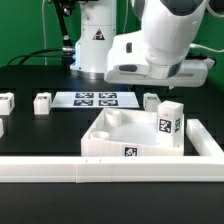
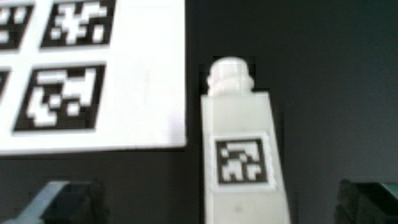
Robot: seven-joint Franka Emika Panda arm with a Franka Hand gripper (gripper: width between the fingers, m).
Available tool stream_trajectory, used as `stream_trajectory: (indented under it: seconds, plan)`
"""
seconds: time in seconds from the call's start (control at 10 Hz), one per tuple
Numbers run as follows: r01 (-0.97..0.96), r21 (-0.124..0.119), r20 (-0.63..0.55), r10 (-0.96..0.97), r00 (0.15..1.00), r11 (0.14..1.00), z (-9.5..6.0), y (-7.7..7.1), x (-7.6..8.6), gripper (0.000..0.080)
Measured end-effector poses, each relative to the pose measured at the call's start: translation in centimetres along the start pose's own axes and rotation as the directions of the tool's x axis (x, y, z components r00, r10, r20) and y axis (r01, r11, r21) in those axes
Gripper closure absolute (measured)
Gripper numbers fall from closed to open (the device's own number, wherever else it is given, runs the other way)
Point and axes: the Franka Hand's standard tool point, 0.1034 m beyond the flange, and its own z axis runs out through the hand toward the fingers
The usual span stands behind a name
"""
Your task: Assemble square table
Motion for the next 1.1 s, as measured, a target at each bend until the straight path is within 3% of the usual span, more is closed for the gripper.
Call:
stream_trajectory:
  seconds: [0.5, 1.1]
  plan:
    - [-0.002, 0.001, -0.003, 0.002, 1.0, 1.0, -0.1, 0.3, -0.1, 0.015]
    - [0.005, 0.003, 0.001, -0.005, 1.0, 1.0, 0.8, -0.1, -0.2, 0.015]
